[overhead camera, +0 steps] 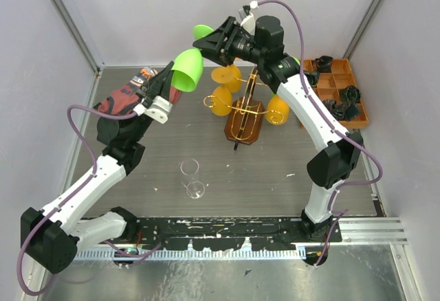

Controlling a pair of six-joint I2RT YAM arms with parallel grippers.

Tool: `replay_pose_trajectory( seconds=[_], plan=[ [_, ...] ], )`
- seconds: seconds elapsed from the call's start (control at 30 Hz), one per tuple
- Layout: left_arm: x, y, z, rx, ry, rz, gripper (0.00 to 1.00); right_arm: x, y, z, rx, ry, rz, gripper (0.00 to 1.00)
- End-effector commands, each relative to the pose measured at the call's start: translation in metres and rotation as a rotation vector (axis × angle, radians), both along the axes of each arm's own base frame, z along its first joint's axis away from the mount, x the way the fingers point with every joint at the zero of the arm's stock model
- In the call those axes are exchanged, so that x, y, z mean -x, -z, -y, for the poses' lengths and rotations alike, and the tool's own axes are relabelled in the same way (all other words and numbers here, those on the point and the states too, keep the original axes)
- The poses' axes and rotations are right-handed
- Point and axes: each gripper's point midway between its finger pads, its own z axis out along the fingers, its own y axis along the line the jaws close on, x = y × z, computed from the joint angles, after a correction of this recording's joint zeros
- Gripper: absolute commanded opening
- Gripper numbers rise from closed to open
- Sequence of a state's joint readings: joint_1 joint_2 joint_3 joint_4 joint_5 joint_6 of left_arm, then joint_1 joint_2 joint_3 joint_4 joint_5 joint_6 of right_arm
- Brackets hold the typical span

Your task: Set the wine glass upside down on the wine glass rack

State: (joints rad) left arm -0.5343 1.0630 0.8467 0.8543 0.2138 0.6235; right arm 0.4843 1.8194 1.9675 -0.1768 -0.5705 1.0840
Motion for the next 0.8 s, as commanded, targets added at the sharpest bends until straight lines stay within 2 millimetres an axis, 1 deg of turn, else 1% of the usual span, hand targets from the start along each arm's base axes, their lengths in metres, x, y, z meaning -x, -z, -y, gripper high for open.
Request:
replay_pose_trajectory(
  seconds=[0.0, 0.07, 0.23, 0.37, 0.57, 0.63, 0.77],
  plan=[
    [0.007, -0.011, 0.002, 0.016, 0.012, 0.064, 0.0, 0.008, -0.039, 0.004, -0.065, -0.003, 0.103, 0.52],
    [0.003, -0.01, 0.001, 0.015, -0.003, 0.059, 0.0, 0.009, -0.041, 0.004, -0.066, -0.001, 0.108, 0.48],
    [-0.008, -0.005, 0.003, 0.008, -0.038, 0.041, 0.0, 0.009, -0.04, 0.005, -0.062, 0.008, 0.107, 0.47],
    [-0.013, 0.0, 0.013, -0.024, -0.053, 0.023, 0.0, 0.008, -0.038, 0.005, -0.05, 0.024, 0.108, 0.47],
    [-0.018, 0.002, 0.023, -0.069, -0.099, 0.019, 0.0, 0.004, -0.038, 0.009, -0.021, 0.062, 0.131, 0.45],
    [-0.018, 0.003, 0.025, -0.075, -0.097, 0.016, 0.0, 0.002, -0.036, 0.009, -0.019, 0.064, 0.132, 0.42],
    [-0.017, 0.003, 0.028, -0.086, -0.097, 0.016, 0.0, 0.002, -0.035, 0.006, -0.019, 0.054, 0.134, 0.29]
  ],
)
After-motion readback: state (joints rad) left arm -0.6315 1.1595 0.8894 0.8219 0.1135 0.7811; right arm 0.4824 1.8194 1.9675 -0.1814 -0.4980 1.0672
